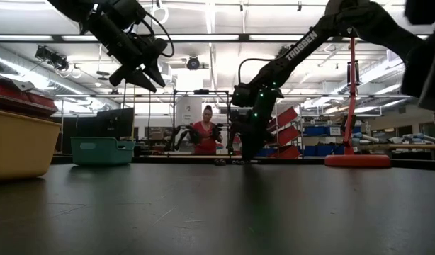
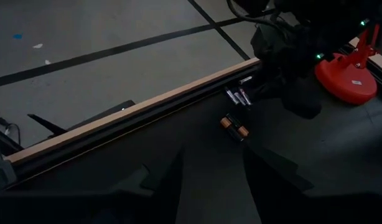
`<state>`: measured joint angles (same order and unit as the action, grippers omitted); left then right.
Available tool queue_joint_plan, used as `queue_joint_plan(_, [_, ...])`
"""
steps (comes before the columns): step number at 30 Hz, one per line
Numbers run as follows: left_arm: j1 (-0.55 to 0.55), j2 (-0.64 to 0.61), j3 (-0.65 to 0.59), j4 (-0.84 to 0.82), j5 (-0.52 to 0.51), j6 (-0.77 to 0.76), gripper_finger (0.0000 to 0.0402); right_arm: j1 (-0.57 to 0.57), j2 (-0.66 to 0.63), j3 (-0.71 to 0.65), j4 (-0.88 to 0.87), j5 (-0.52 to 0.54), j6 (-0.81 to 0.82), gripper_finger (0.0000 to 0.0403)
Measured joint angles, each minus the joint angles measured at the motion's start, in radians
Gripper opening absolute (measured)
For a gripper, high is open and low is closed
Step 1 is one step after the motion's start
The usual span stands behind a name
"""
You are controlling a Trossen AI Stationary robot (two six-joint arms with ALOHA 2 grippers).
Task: Sort batteries
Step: Put the white battery into the blue bin
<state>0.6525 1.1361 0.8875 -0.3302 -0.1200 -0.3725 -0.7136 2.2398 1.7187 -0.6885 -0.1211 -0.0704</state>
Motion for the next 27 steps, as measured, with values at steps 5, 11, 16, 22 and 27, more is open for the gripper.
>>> queue_joint_plan(5, [0.000, 0.000, 0.000, 0.000, 0.000, 0.000, 0.0172, 0.005, -0.001, 0.017, -0.084, -0.001, 0.002, 0.0135])
queue_joint_plan(11, [0.000, 0.000, 0.000, 0.000, 0.000, -0.002, 0.0172, 0.021, -0.005, 0.077, -0.145, -0.022, 0.014, 0.0135])
queue_joint_plan(16, [0.000, 0.000, 0.000, 0.000, 0.000, -0.005, 0.0172, 0.009, -0.003, 0.069, -0.161, -0.033, 0.122, 0.0134])
queue_joint_plan(22, [0.000, 0.000, 0.000, 0.000, 0.000, -0.005, 0.0172, -0.007, 0.001, 0.008, -0.094, -0.033, 0.150, 0.0133])
queue_joint_plan(27, [0.000, 0.000, 0.000, -0.001, 0.000, -0.006, 0.0172, -0.009, -0.002, -0.032, -0.038, 0.012, 0.152, 0.0133])
